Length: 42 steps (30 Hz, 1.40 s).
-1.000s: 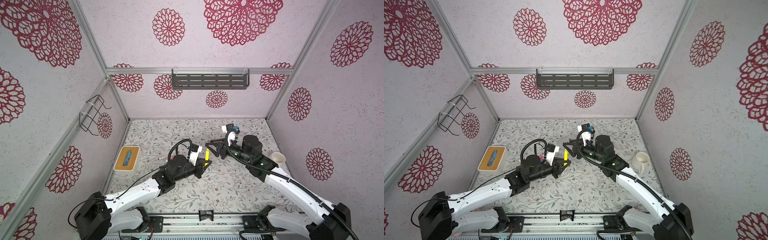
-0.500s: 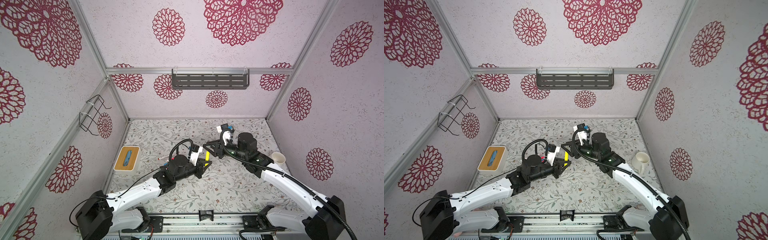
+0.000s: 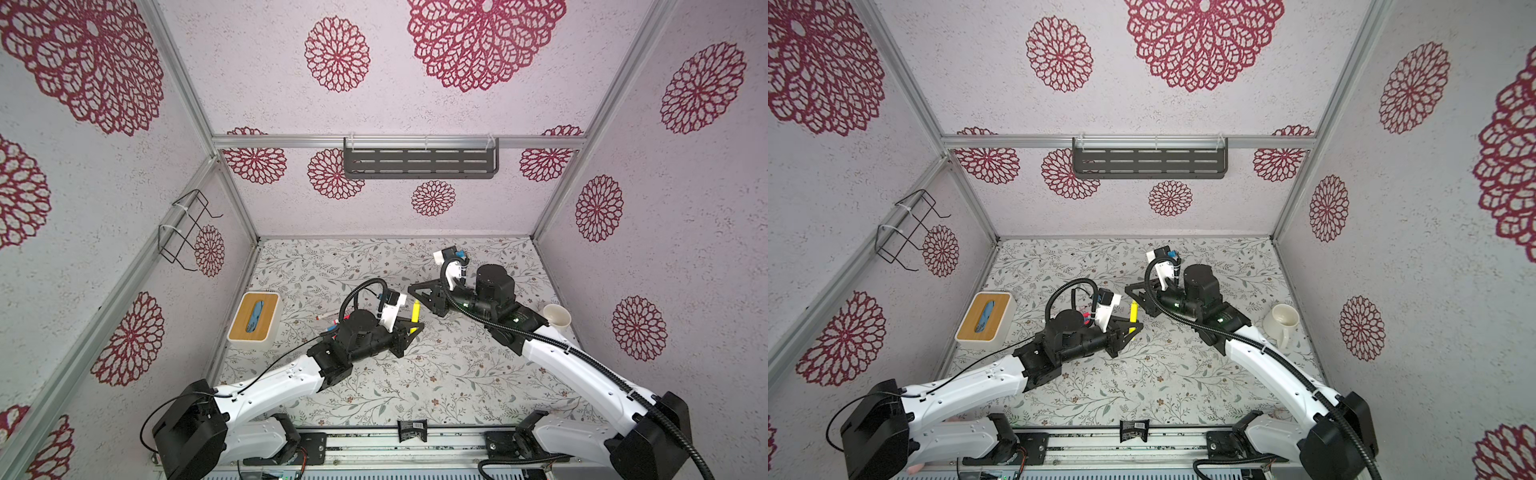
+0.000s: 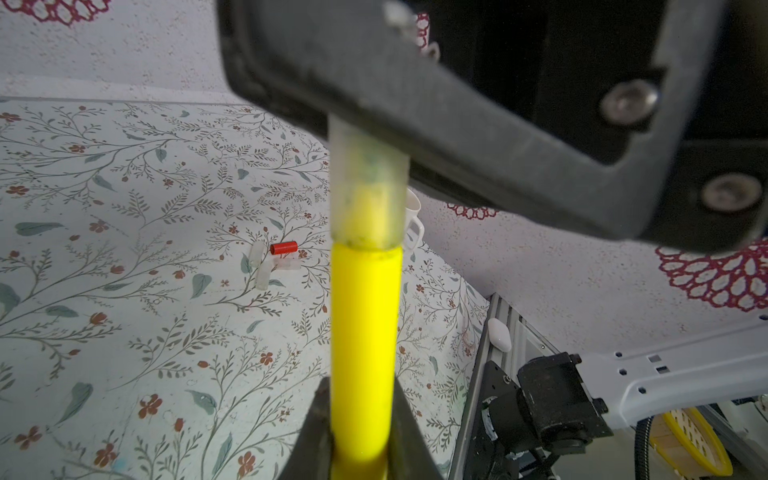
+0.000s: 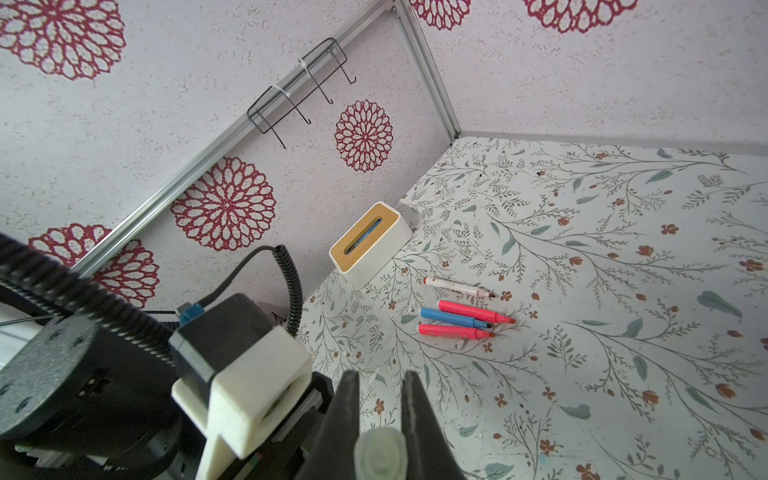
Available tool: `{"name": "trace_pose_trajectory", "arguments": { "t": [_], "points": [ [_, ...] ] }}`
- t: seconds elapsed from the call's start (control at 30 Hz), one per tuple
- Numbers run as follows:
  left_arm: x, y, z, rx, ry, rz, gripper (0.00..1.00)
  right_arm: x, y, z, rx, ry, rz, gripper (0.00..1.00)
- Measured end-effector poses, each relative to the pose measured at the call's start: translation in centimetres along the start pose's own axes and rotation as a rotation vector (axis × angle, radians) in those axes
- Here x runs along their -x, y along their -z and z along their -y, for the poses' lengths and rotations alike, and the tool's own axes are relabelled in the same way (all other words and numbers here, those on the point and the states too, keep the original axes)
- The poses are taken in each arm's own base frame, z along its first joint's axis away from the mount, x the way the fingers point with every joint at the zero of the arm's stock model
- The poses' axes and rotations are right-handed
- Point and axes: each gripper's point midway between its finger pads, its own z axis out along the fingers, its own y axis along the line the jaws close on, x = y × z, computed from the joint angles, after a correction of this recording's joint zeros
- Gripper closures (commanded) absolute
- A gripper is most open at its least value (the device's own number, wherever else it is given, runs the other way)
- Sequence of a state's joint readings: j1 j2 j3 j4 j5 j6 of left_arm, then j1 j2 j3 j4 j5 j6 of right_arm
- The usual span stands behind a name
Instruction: Insert the pens into the pen caps
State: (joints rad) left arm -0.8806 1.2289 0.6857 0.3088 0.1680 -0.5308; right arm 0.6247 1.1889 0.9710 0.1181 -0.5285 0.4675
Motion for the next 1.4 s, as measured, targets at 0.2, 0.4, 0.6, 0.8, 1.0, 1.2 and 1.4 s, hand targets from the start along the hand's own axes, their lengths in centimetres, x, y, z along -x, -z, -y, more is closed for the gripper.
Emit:
{"name": "trace_pose_trajectory", "arguments": {
  "t": [0.2,0.4,0.6,0.8,1.0,1.2,1.4],
  "points": [
    [-1.0,0.2,-0.5,0.005,0.001,-0.03,1.0,-1.3,-0.2,0.4,-0.026,0.002,-0.005,1.0],
    [-1.8,0.6,-1.0,-0.016,0.017,-0.073,1.0,-2.3,-0.6,0.8,-0.101,0.006,0.003,1.0],
    [-2.0,0.8,-1.8,-0.018,0.034,-0.095,1.0,-3.1,-1.3,1.4,-0.194,0.005,-0.001,1.0],
    [-2.5,1.6,-2.2,-0.063,0.067,-0.131,1.0,-4.0,-2.0,1.0,-0.22,0.02,0.013,1.0],
    [-3.2,2.4,-2.1,-0.117,0.095,-0.173,1.0,-5.0,-2.3,0.5,-0.172,0.029,0.041,1.0],
    [-3.7,3.6,-1.5,-0.197,0.12,-0.184,1.0,-5.9,-2.0,-0.7,-0.077,0.002,0.084,1.0],
    [-3.8,3.9,-1.6,-0.222,0.134,-0.192,1.0,-5.9,-2.0,-0.5,-0.102,-0.03,0.094,1.0]
  ]
}}
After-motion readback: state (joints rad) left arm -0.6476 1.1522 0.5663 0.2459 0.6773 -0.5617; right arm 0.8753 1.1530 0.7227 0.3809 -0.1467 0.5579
